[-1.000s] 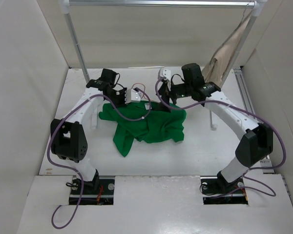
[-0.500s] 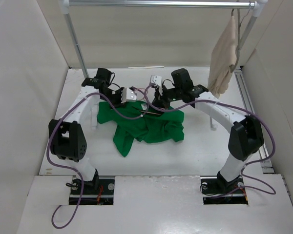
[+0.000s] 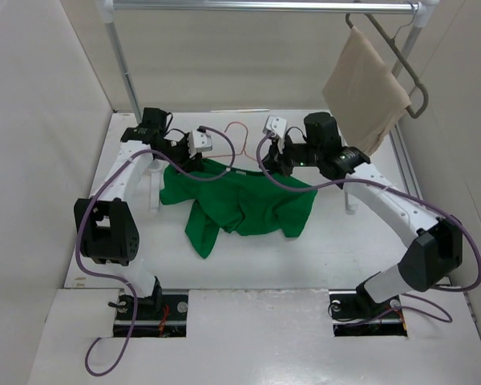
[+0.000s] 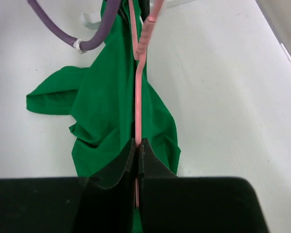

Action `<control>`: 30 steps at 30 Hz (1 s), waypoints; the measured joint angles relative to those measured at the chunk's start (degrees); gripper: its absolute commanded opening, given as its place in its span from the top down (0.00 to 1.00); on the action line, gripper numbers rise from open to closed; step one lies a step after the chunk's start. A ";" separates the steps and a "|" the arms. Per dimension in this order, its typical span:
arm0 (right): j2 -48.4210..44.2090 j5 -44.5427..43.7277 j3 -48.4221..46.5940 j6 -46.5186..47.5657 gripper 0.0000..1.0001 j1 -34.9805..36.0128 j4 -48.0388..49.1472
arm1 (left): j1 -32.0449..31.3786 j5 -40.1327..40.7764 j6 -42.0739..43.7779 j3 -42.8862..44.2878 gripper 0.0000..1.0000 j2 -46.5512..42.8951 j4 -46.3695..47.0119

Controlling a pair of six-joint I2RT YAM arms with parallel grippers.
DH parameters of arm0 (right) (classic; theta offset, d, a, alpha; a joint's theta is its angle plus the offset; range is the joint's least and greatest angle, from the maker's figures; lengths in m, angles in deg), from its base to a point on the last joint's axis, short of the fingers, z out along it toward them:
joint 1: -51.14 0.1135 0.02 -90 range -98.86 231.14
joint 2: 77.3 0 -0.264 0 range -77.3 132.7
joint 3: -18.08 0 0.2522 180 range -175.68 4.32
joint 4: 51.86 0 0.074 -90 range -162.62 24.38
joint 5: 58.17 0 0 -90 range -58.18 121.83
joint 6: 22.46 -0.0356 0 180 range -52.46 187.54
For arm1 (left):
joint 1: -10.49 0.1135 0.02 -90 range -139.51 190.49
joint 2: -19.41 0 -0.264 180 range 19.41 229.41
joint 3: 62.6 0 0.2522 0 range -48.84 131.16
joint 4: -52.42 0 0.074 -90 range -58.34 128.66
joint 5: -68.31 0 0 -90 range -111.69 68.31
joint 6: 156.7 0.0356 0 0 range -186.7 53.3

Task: Place the t-shirt on the hanger
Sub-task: Place tshirt on hanger, then hang the hanger with tshirt onto the clothesline

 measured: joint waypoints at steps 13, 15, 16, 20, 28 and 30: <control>0.26 -7.26 -8.22 -5.99 1.00 0.35 -6.49 | 3.82 3.78 -16.37 0.20 0.00 -0.20 8.76; 0.26 -10.12 -11.80 -7.17 1.00 1.29 -6.82 | 6.49 2.01 -21.79 0.31 0.00 -0.74 11.06; 0.26 -11.78 -13.31 -7.61 1.00 1.81 -6.82 | 7.87 1.07 -23.96 0.52 0.00 -1.16 12.04; 0.28 -18.60 -17.99 -8.68 1.00 5.05 -6.38 | 10.95 -0.57 -28.39 2.58 0.00 -3.74 12.70; 1.95 -27.39 -21.22 -9.27 1.00 8.85 -1.81 | 11.04 -3.10 -31.01 8.50 0.00 -7.87 11.08; 2.40 -28.46 -21.22 -9.27 1.00 9.22 -0.50 | 11.04 -4.68 -32.28 10.64 0.00 -7.91 11.19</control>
